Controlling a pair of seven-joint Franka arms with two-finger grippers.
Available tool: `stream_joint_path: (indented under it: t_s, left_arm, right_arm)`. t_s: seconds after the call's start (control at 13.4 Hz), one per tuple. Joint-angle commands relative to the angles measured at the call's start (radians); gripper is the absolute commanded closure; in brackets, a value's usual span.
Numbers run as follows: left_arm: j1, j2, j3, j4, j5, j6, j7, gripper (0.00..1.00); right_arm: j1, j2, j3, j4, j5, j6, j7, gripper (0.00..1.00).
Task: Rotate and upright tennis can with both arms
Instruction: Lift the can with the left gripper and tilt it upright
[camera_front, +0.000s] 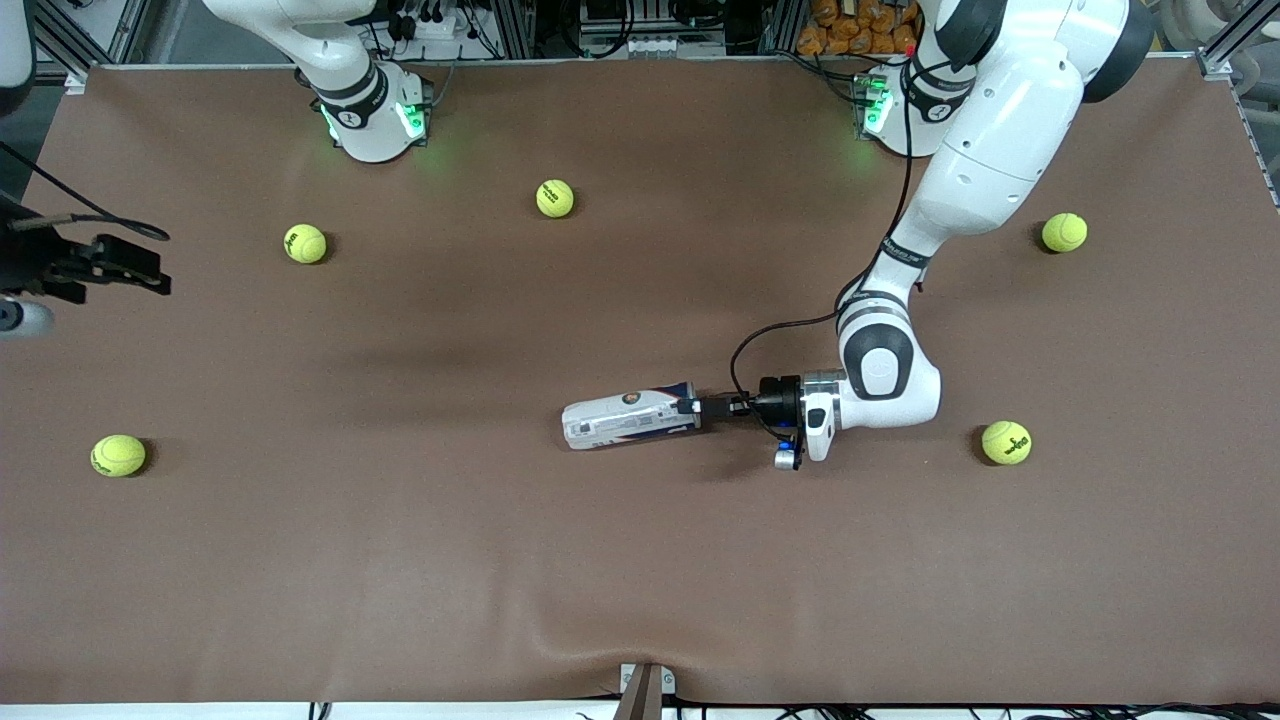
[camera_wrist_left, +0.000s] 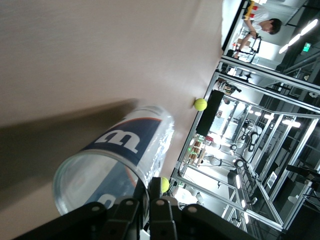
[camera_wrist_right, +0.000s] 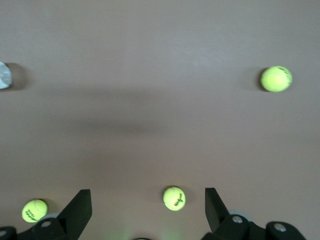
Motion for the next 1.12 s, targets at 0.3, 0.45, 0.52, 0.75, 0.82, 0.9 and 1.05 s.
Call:
stream_joint_path:
  t_s: [0.3, 0.45, 0.52, 0.75, 0.82, 0.9, 1.05]
  left_arm:
    - [-0.052, -0.160, 0.008, 0.041, 0.154, 0.027, -0.145, 1.00]
    - [-0.081, -0.184, 0.011, 0.089, 0.233, 0.042, -0.286, 1.00]
    - [-0.098, -0.196, 0.013, 0.122, 0.302, 0.042, -0.368, 1.00]
    - [-0.141, -0.198, 0.002, 0.251, 0.618, 0.042, -0.672, 1.00]
    - [-0.168, -0.192, 0.004, 0.283, 0.689, 0.042, -0.738, 1.00]
    - [-0.196, -0.189, 0.013, 0.304, 0.730, 0.042, -0.771, 1.00]
    - [-0.227, -0.194, 0.024, 0.308, 0.865, 0.042, -0.802, 1.00]
  right_arm:
    - [-0.080, -0.056, 0.065, 0.077, 0.013, -0.143, 0.090, 0.00]
    - [-0.085, -0.060, 0.065, 0.079, 0.030, -0.180, 0.099, 0.00]
    - [-0.085, -0.061, 0.063, 0.082, 0.034, -0.189, 0.099, 0.00]
    - [-0.090, -0.072, 0.050, 0.074, 0.066, -0.119, 0.098, 0.00]
    - [-0.088, -0.072, 0.051, 0.073, 0.067, -0.088, 0.098, 0.00]
    - [-0.087, -0.072, 0.053, 0.074, 0.067, -0.083, 0.098, 0.00]
    - [-0.088, -0.078, 0.051, 0.073, 0.066, -0.086, 0.095, 0.00]
